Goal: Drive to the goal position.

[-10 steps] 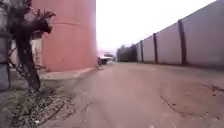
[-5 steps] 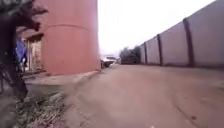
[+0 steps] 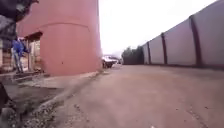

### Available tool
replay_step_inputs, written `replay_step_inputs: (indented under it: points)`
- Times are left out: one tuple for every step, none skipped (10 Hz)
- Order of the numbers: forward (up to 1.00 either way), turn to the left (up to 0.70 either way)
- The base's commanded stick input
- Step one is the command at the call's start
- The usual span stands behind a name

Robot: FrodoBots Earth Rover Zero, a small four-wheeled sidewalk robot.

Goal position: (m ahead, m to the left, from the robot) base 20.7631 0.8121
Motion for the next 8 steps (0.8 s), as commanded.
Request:
replay_step_inputs:
  points:
    - [0.70, 0.05]
    - [0.70, 0.05]
    - [0.70, 0.05]
    - [0.70, 0.05]
    - [0.70, 0.05]
    - [0.70, 0.05]
    - [0.70, 0.05]
    - [0.70, 0.05]
